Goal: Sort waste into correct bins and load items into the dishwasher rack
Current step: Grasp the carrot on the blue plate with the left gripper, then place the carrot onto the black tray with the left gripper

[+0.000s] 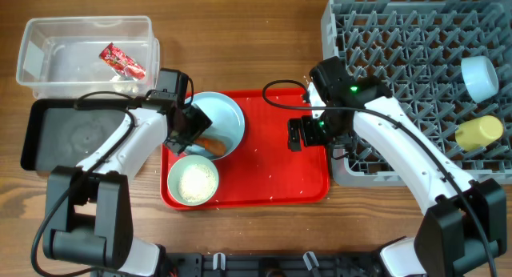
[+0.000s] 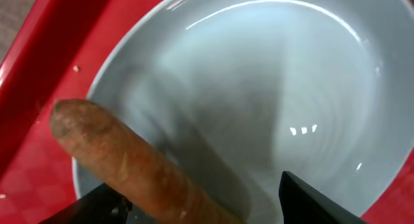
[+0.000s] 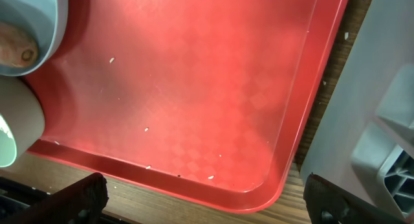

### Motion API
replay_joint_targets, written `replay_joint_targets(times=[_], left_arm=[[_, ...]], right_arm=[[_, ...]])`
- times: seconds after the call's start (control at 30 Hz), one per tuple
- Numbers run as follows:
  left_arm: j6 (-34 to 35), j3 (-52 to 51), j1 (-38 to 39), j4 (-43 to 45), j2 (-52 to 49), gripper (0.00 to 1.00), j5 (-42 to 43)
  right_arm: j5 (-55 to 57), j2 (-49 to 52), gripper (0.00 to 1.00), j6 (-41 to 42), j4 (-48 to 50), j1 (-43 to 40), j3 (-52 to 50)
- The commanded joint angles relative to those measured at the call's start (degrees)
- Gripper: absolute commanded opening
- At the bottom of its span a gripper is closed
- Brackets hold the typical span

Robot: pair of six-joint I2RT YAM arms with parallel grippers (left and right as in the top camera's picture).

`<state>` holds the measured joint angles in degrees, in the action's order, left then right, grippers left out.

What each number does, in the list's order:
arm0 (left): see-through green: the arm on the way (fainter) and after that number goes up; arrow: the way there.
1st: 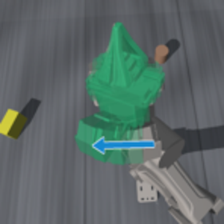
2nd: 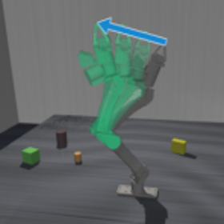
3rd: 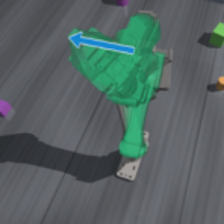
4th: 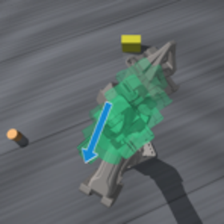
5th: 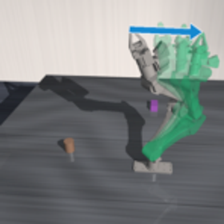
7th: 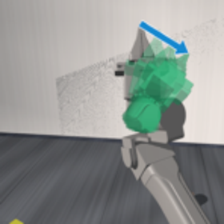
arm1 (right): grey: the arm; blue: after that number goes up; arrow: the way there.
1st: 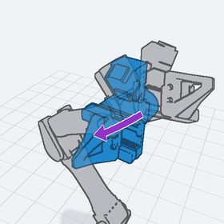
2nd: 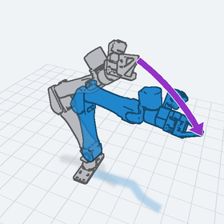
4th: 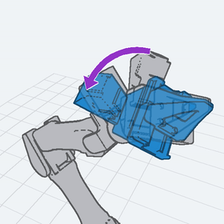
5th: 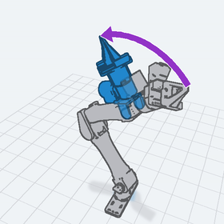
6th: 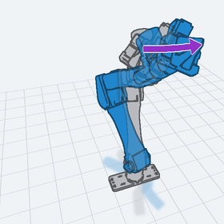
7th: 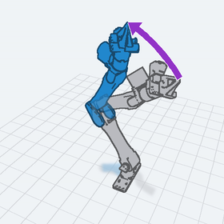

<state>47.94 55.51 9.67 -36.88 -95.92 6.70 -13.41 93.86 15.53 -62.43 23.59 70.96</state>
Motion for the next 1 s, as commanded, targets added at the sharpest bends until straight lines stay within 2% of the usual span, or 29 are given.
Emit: replay_joint_targets(times=[0.0, 0.23, 0.53, 0.63, 0.8, 0.97], left_arm=[[0.7, -0.3, 0.2, 1.6, -0.5, 0.72, -0.8], [0.7, -0.3, 1.3, 4.0, -1.0, 0.67, -0.8], [0.8, -0.3, 3.7, 11.5, -7.2, 0.67, -0.8], [0.8, -0.3, 3.7, 11.7, -7.2, 0.58, -0.8], [0.7, -0.3, 3.7, 12.1, -7.2, 0.33, -0.8], [0.5, -0.3, 3.7, 12.1, -7.1, 0.24, -0.8]], right_arm=[[0.5, 0.4, 1.0, -0.5, -0.2, 0.2, -0.2], [0.5, 0.4, 1.0, -0.5, -0.2, 0.2, -0.2], [0.5, 0.4, 1.0, -0.6, -0.9, 0.2, -0.2], [0.5, 0.4, 1.0, -0.6, -0.9, 0.2, -0.2], [0.5, 0.4, 1.0, -0.7, -1.0, 0.2, -0.2], [0.5, 0.4, 1.0, -1.0, -1.1, 0.2, -0.2]])
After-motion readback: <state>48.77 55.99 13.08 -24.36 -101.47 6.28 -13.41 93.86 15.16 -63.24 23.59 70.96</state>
